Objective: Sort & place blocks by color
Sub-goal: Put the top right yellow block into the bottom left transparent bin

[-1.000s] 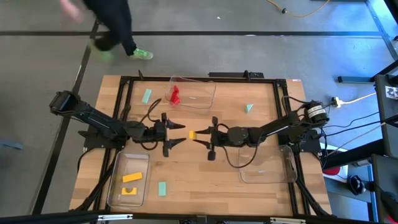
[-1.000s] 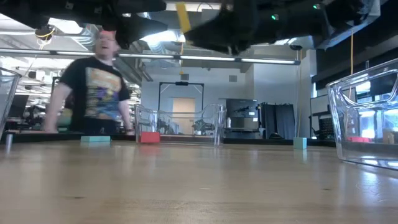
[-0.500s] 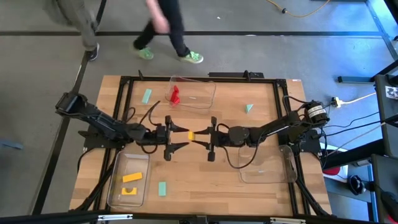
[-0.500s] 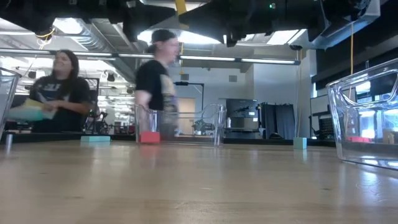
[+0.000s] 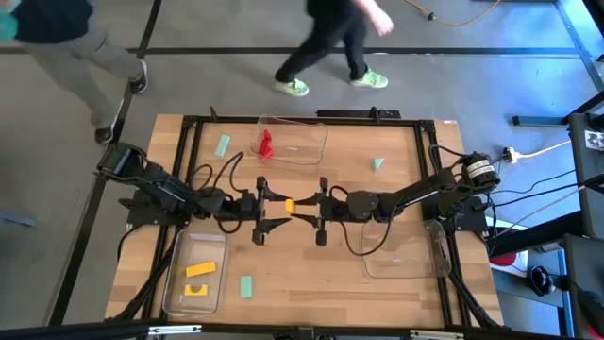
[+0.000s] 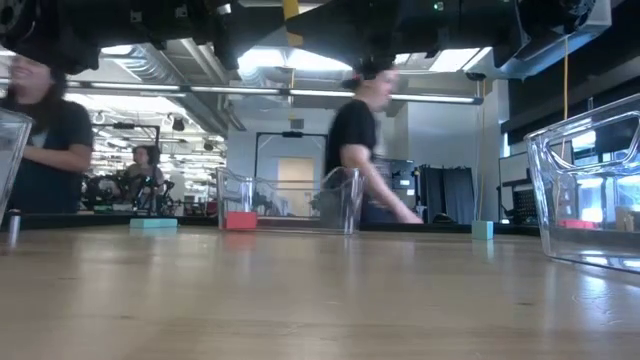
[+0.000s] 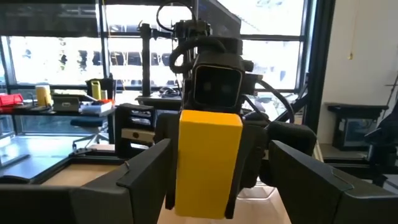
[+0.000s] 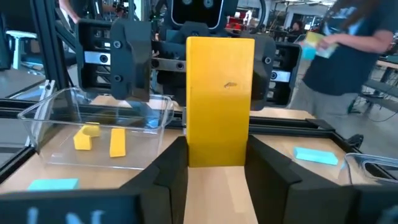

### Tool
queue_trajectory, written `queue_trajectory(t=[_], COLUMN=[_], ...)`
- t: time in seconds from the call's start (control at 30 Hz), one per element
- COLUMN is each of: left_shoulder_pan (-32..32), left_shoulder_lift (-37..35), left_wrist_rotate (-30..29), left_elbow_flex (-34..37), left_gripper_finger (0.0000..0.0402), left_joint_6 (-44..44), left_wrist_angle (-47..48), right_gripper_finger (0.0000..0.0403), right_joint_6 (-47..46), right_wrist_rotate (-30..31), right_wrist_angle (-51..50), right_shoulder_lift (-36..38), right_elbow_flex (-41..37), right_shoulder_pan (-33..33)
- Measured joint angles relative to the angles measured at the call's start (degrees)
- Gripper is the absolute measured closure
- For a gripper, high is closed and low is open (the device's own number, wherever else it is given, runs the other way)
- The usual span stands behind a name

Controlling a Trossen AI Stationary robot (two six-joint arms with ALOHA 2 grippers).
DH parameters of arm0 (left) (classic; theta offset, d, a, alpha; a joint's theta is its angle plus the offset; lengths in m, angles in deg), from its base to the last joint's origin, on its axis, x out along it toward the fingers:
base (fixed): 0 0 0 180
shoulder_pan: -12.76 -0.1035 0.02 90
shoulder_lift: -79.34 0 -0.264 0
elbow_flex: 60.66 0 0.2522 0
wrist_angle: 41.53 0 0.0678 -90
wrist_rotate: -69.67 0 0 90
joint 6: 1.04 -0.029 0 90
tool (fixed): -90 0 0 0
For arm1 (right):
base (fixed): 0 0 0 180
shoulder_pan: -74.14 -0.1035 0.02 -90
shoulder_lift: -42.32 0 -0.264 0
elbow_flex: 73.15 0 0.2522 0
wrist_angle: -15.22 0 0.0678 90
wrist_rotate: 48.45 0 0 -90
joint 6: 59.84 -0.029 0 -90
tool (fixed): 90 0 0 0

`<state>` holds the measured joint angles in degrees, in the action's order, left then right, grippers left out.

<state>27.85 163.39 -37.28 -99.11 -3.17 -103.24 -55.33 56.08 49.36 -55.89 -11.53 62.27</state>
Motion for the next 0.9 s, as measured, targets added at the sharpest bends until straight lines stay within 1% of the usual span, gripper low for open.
queue_trajectory(t=[0.17, 0.27, 0.47, 0.6, 0.67, 0.73, 0.8, 0.9], left_shoulder_pan=[-0.2, -0.2, -0.2, -0.1, 0.3, 1.0, 1.7, 2.3], left_shoulder_lift=[0.0, 0.0, 0.0, 0.0, 0.0, 0.0, 0.0, 0.0], left_wrist_rotate=[0.1, 0.1, -0.7, -1.9, -2.3, -3.2, -4.6, -6.3], left_elbow_flex=[-0.8, -1.4, -1.7, -1.7, -1.7, -1.7, -1.7, -1.7], left_gripper_finger=[0.0144, 0.0144, 0.0144, 0.0151, 0.0163, 0.0182, 0.0210, 0.0263], left_joint_6=[0.3, 0.3, 0.1, 0.1, 0.5, 1.2, 1.5, 1.4], left_wrist_angle=[0.3, 1.2, 2.8, 4.3, 4.6, 4.5, 4.6, 4.5], right_gripper_finger=[0.0278, 0.0278, 0.0278, 0.0278, 0.0278, 0.0278, 0.0278, 0.0278], right_joint_6=[-2.9, -4.2, -4.2, -2.8, -2.8, -2.8, -2.9, -2.7], right_wrist_rotate=[-2.4, -2.6, -2.7, -2.6, -2.6, -2.6, -2.8, -2.9], right_wrist_angle=[2.2, 3.8, 3.7, 3.3, 3.3, 3.1, 2.8, 3.1], right_shoulder_lift=[-0.3, -1.7, -5.4, -5.6, -5.6, -5.6, -5.6, -5.6], right_elbow_flex=[0.0, 0.1, 3.2, 4.2, 4.2, 4.2, 4.2, 4.2], right_shoulder_pan=[0.8, 0.9, 0.9, 0.9, 0.9, 0.9, 0.9, 0.8])
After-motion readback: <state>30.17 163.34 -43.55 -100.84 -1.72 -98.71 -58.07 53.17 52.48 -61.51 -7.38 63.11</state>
